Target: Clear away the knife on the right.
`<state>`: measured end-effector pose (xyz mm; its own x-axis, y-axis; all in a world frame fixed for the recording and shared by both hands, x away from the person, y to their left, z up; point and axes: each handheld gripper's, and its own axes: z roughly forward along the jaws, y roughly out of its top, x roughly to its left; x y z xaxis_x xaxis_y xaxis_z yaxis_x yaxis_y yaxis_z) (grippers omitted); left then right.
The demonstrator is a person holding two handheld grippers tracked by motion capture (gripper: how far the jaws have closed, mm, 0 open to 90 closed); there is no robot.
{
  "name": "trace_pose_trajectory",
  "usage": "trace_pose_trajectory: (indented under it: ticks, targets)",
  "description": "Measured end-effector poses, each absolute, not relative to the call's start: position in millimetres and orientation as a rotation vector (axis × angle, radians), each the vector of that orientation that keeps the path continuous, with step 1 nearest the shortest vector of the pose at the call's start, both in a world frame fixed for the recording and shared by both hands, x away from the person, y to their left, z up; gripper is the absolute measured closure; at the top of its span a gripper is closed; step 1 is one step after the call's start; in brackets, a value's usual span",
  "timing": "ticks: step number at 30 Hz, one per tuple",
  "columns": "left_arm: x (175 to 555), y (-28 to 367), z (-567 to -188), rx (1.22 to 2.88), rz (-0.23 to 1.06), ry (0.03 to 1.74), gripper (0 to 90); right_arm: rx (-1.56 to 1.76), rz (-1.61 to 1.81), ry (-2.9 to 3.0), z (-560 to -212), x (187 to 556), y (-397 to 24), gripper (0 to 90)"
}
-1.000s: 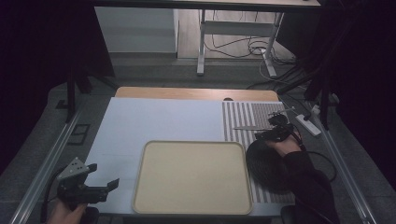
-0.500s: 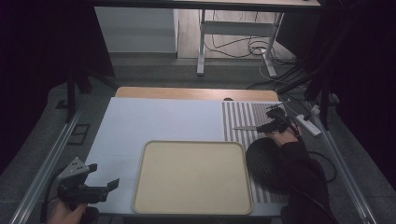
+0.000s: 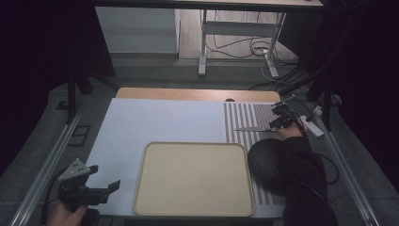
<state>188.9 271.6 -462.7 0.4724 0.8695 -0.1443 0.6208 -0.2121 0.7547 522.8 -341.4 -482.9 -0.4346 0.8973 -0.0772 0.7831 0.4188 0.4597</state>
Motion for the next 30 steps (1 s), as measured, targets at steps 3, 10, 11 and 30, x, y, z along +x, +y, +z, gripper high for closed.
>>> trace_pose_trajectory:
  ticks: [3,10,11,30]
  targets:
    - [189,271,-463,1.934,0.398,1.243,0.6,1.462,0.507,2.348,-486,529,-346,90.0]
    - [189,271,-463,1.937,0.399,1.242,0.7,1.468,0.425,2.325,-498,537,-356,90.0]
    - [189,271,-463,1.937,0.399,1.241,0.7,1.482,0.434,2.318,-498,536,-361,90.0]
    - [189,271,-463,1.944,0.404,1.237,1.0,1.442,0.325,2.536,-490,505,-374,90.0]
